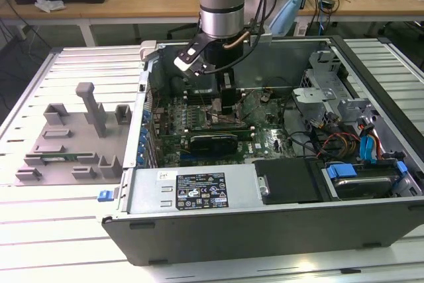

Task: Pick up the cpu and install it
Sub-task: 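Place the cpu into insertion slot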

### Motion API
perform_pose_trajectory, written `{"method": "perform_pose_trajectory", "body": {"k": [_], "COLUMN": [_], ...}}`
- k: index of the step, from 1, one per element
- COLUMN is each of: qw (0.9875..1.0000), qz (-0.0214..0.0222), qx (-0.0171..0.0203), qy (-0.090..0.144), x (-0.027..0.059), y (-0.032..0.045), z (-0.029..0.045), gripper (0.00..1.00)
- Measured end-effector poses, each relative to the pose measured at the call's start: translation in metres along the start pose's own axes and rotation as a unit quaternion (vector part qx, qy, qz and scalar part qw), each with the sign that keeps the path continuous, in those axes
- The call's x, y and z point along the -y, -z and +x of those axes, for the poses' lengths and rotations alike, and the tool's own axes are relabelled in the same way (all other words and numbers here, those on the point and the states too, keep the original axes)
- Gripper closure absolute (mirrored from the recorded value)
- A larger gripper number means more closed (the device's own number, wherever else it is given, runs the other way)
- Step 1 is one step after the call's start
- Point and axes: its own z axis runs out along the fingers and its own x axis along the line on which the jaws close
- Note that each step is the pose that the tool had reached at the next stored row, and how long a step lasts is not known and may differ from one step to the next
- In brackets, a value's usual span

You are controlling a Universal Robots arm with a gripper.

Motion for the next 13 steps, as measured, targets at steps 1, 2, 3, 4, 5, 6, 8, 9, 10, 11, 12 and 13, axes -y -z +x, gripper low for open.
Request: {"method": "perform_pose_trajectory", "body": {"k": [1, 2, 3, 4, 5, 6, 8, 9, 10, 11, 12, 13], "qw": [1.0, 1.0, 1.0, 1.0, 1.0, 1.0, 1.0, 1.0, 1.0, 1.0, 1.0, 1.0], "qz": [-0.0001, 0.0, 0.0001, 0.0001, 0.0, 0.0001, 0.0001, 0.0, 0.0, 0.0001, 0.0001, 0.0001], "qx": [-0.0001, -0.0001, 0.0001, 0.0003, 0.0006, 0.001, 0.0018, 0.003, 0.0043, 0.0049, 0.0054, 0.0056], "qy": [-0.001, -0.001, -0.002, -0.002, -0.002, -0.002, -0.002, -0.002, -0.002, -0.002, -0.002, -0.002], "x": [0.0001, 0.0001, 0.0003, 0.0003, 0.0004, 0.0005, 0.0007, 0.0008, 0.0009, 0.001, 0.001, 0.001], "y": [-0.0017, -0.0029, -0.0053, -0.0076, -0.0091, -0.0102, -0.0131, -0.0155, -0.0171, -0.0182, -0.0192, -0.0196], "z": [0.0015, 0.0019, 0.0026, 0.0032, 0.0034, 0.0035, 0.004, 0.0045, 0.0047, 0.005, 0.0055, 0.0063], "gripper": [0.46, 0.46, 0.46, 0.46, 0.46, 0.46, 0.46, 0.46, 0.46, 0.46, 0.46, 0.46]}}
